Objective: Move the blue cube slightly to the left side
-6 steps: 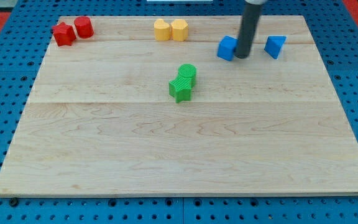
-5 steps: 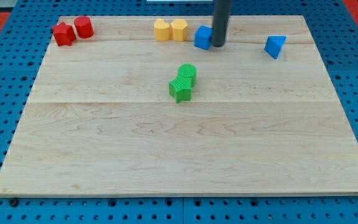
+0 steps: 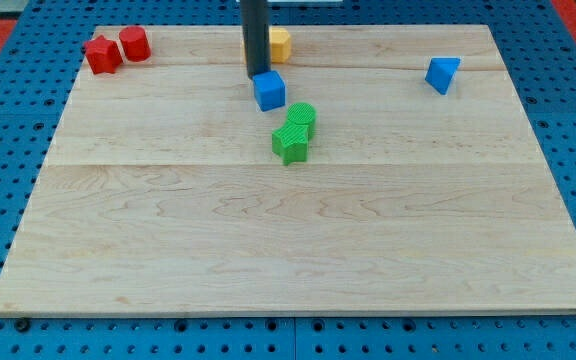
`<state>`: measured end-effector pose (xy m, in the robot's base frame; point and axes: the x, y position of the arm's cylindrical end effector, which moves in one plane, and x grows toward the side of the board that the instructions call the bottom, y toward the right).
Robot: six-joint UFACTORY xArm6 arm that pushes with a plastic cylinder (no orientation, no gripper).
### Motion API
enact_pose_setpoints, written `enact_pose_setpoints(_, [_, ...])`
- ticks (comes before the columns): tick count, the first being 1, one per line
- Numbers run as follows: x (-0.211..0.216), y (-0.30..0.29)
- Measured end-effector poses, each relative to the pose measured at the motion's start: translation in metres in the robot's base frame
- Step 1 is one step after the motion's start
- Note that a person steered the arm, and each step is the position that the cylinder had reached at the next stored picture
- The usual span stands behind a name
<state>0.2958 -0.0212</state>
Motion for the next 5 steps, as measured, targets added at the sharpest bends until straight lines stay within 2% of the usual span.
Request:
enact_pose_setpoints(1, [0.010, 0.070])
enact_pose_setpoints(2, [0.034, 0.067])
enact_pose_setpoints(3, [0.019, -0.042])
enact_pose_setpoints(4, [0.010, -0.093])
enact_pose_setpoints(5, [0.049, -0.157])
